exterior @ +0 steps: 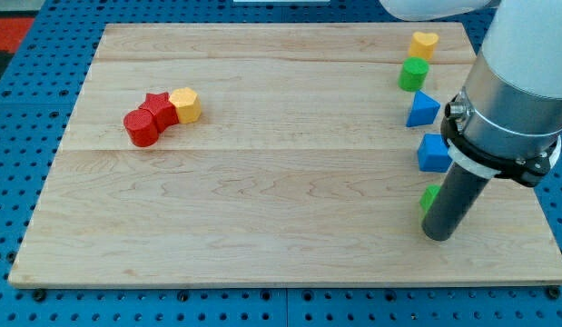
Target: Keep red circle below green star
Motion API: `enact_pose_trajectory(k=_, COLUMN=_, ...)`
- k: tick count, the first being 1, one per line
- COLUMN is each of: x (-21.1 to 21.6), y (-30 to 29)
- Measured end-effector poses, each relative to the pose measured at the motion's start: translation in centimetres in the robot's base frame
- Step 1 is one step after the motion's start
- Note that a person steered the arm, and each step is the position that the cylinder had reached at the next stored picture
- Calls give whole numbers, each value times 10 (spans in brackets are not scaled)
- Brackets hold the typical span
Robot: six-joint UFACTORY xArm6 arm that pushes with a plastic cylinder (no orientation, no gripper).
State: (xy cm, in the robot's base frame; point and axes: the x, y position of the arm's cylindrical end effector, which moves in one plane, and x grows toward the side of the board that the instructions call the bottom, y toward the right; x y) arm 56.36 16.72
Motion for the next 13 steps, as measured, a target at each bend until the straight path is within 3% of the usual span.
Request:
enact_pose_trajectory(k=1, x=0, y=0)
enact_pose_trajectory(k=2, x=28, y=4)
enact_pose_trajectory(k=5, x=47, y=-318)
enact_pose_trajectory(k=7, x=47, y=-340)
enact_pose_trajectory(k=9, x=39, y=-471)
enact_pose_trajectory(k=10, x=9, y=-471)
enact_pose_trajectory(k=11, x=-67, y=-468)
enact_pose_trajectory(k=13, x=-135, y=-394)
